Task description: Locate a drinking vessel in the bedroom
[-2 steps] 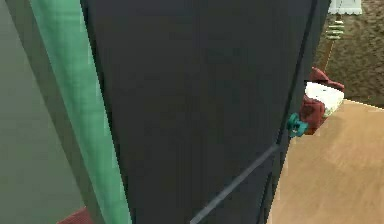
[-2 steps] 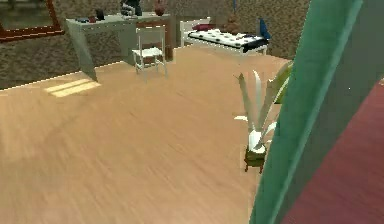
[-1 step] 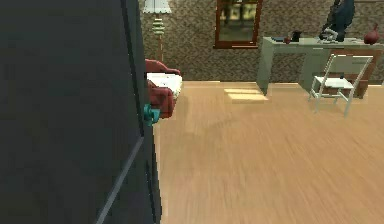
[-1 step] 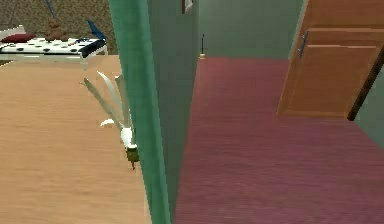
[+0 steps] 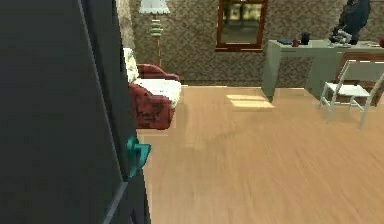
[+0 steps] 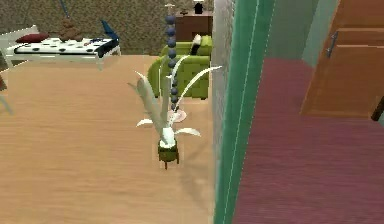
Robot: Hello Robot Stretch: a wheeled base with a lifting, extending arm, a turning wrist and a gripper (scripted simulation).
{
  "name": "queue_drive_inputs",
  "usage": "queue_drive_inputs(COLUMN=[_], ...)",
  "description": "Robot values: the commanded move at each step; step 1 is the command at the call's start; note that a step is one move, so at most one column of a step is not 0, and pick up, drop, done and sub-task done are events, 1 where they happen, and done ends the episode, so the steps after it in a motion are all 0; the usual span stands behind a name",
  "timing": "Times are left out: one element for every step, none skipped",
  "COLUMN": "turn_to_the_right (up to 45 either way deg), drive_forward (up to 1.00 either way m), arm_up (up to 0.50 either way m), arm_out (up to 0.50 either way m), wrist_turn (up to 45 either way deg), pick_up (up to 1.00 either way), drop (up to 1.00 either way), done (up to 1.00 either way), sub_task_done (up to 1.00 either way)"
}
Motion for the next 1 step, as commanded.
queue_drive_inputs(turn_to_the_right=[21.0], drive_forward=[0.00], arm_up=[0.00], arm_out=[0.00], wrist_turn=[0.0], pick_up=[0.00], drop=[0.00], done=[0.00], sub_task_done=[0.00])
